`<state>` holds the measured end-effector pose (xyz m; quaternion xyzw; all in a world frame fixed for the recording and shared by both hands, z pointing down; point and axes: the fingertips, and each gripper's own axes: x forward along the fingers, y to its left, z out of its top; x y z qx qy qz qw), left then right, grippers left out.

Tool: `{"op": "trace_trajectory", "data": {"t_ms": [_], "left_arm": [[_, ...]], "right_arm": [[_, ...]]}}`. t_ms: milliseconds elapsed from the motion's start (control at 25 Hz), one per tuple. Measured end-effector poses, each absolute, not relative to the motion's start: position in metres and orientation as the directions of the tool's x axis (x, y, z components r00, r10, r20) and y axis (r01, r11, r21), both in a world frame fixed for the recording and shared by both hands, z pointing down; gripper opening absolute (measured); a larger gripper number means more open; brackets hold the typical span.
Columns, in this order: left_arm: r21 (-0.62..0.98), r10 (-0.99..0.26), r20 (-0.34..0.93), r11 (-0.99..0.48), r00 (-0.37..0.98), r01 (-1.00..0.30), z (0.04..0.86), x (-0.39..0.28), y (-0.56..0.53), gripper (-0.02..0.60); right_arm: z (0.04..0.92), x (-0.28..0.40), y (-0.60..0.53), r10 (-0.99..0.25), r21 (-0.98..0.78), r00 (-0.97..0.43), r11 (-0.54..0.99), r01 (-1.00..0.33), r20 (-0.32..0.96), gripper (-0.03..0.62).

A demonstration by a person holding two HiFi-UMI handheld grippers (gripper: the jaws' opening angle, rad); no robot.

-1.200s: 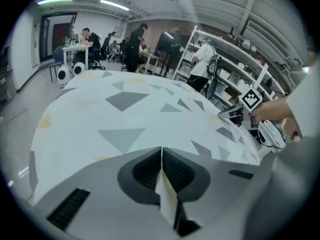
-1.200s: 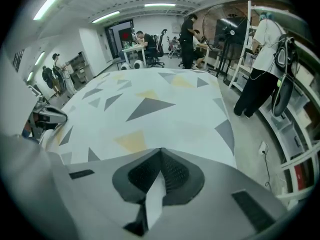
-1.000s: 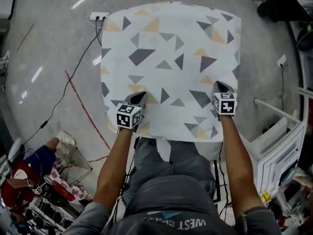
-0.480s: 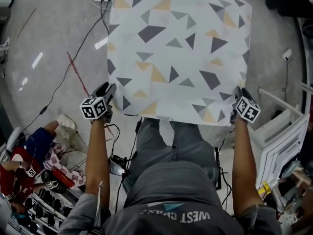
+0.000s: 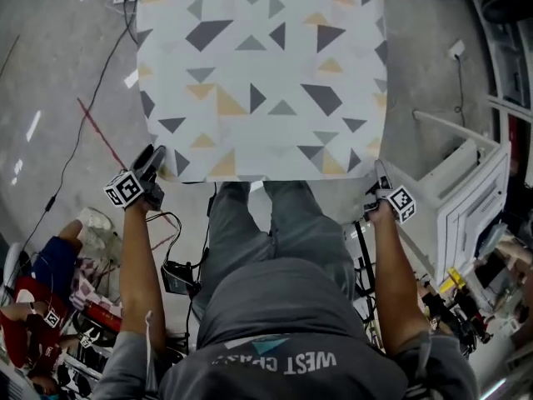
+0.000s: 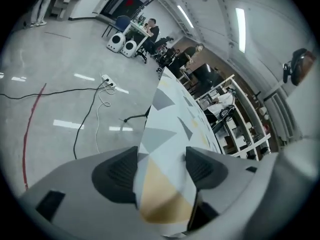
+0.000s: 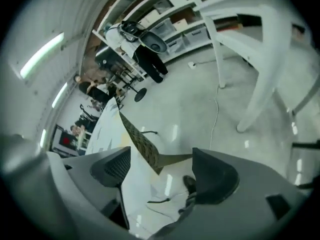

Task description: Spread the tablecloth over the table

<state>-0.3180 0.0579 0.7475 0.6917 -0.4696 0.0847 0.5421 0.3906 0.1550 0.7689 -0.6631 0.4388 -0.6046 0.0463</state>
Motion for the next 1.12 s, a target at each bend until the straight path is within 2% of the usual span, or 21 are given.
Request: {"op": "trace_trajectory", "data": {"t_ms": [120,200,280,360,400,600,1120], "left_arm": [[0.691,-0.544,0.614,0.022,0.572,-0.722,0.745,-0.313,0.058,0.284],[0.695,-0.535,0.612,0.013,0.582,-0.719,0.744,-0.312,0.058,0.265],[0.693,-0.534,0.614,0.012,0.581,-0.721,0.742,-0.312,0.060,0.245],[0.688,-0.538,0.619,0.019,0.573,-0.725,0.741,-0.311,0.066,0.222],[0.690,-0.539,0.616,0.016,0.575,-0.724,0.739,-0.308,0.071,0.208],[0.723,-0.553,0.565,-0.026,0.612,-0.690,0.730,-0.283,0.108,0.156],[0.714,-0.516,0.613,0.037,0.599,-0.699,0.735,-0.266,0.158,0.158]], "right_arm": [[0.773,0.367,0.160,-0.696,-0.696,-0.191,-0.574,-0.431,0.692,0.382],[0.769,0.355,0.154,-0.720,-0.729,-0.219,-0.535,-0.428,0.658,0.261],[0.765,0.353,0.155,-0.713,-0.713,-0.211,-0.534,-0.454,0.668,0.193],[0.763,0.360,0.163,-0.697,-0.684,-0.192,-0.543,-0.486,0.691,0.041],[0.759,0.363,0.167,-0.701,-0.681,-0.189,-0.535,-0.500,0.688,0.027],[0.750,0.385,0.186,-0.715,-0.669,-0.177,-0.494,-0.555,0.676,0.012],[0.749,0.417,0.174,-0.644,-0.553,-0.096,-0.559,-0.618,0.759,0.014]]}}
